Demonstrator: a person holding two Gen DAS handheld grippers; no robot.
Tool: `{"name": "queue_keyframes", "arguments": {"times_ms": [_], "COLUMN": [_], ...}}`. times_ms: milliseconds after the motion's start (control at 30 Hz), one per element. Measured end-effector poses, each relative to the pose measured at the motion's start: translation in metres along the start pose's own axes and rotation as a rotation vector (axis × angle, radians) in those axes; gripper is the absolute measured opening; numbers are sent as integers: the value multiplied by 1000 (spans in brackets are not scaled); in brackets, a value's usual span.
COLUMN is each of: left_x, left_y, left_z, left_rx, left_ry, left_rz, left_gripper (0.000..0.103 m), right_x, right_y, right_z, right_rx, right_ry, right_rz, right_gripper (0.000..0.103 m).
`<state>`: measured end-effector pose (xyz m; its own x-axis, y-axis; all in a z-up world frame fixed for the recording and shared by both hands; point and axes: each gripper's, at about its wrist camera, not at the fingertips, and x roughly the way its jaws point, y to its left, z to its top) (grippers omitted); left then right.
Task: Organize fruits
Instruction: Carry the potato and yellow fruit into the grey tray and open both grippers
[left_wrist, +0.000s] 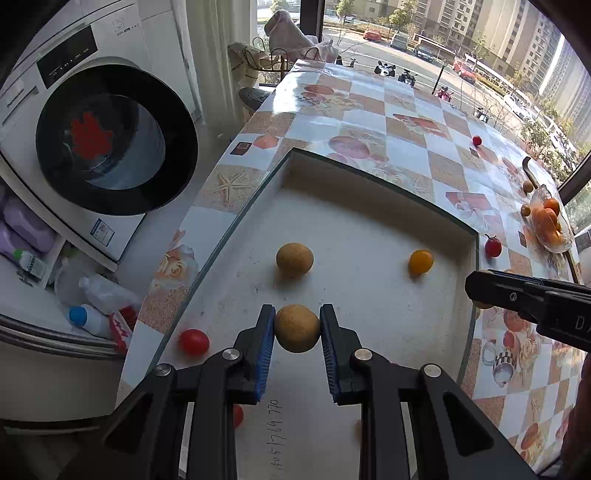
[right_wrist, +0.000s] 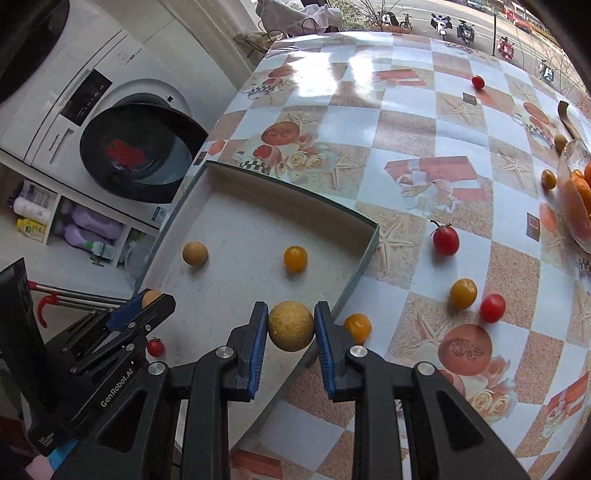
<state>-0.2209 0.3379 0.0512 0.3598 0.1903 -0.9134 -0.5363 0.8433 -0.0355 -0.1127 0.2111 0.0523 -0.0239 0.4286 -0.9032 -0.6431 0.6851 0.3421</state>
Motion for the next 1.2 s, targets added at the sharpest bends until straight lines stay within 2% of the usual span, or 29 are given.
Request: {"name": "queue_keyframes", "arguments": {"times_ms": [233, 667, 933, 1033, 1100, 1200], "left_x": [19, 39, 39, 38, 38, 38], "left_y": [10, 9, 3, 1, 1, 0], "left_z": [1, -4, -5, -4, -3, -3], "left_rx": [-20, -4, 36, 51, 55, 56], "left_ry": [24, 66, 60, 62, 68, 75], "left_rz": [8, 24, 52, 63, 67, 72], "left_gripper": [26, 26, 27, 27, 27, 27], "right_x": [35, 64, 71, 70, 65, 52], "right_y": [24, 27, 32, 29, 29, 29], "right_z": [21, 18, 19, 20, 20, 20], "right_rx": [-54, -75, -119, -103, -96, -93], "right_ry": [45, 95, 96, 102, 89, 58], "right_rz": [-9, -70, -109, -70, -53, -48], "right_gripper": [28, 28, 29, 39, 53, 66]}}
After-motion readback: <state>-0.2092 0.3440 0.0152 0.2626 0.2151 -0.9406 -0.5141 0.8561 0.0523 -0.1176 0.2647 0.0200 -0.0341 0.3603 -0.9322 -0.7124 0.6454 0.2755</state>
